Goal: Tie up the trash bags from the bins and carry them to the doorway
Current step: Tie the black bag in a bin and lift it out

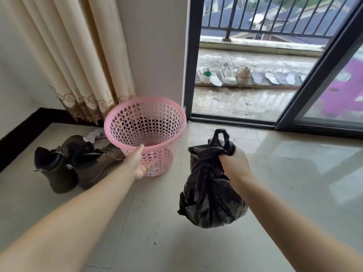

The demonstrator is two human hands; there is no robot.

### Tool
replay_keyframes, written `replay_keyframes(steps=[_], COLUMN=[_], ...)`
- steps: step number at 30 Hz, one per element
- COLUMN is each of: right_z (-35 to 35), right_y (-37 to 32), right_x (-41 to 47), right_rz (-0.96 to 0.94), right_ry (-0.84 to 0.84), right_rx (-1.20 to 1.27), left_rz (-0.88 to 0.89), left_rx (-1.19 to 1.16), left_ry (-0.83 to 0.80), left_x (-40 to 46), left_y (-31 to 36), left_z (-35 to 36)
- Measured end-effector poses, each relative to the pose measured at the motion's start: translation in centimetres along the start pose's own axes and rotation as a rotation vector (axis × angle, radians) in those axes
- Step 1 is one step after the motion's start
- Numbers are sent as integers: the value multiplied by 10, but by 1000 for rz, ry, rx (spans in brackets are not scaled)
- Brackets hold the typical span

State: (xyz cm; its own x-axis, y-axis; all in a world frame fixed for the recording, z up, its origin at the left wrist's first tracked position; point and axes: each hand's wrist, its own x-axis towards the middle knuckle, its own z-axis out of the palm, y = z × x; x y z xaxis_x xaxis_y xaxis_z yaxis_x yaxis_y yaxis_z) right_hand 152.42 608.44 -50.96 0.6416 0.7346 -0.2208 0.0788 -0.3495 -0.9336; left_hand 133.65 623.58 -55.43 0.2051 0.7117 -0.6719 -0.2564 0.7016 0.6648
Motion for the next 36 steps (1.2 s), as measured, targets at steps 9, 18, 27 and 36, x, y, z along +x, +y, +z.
replay_keyframes(steps=[9,18,27,36], right_z=[32,33,0,-7], right_y=[21,-9,-15,-32], right_x=[9,-2,8,9], right_rz=[355,359,-125,-234], right_ry=[-225,-372,26,133], right_rx=[274,244,-255,-55], left_rz=[129,575,801,1271], left_rx=[980,1361,871,1478], left_ry=[-402,-485,75,-279], left_x=[-67,-69,-40,-46], left_y=[-15,-29,8,15], left_z=[35,34,20,1])
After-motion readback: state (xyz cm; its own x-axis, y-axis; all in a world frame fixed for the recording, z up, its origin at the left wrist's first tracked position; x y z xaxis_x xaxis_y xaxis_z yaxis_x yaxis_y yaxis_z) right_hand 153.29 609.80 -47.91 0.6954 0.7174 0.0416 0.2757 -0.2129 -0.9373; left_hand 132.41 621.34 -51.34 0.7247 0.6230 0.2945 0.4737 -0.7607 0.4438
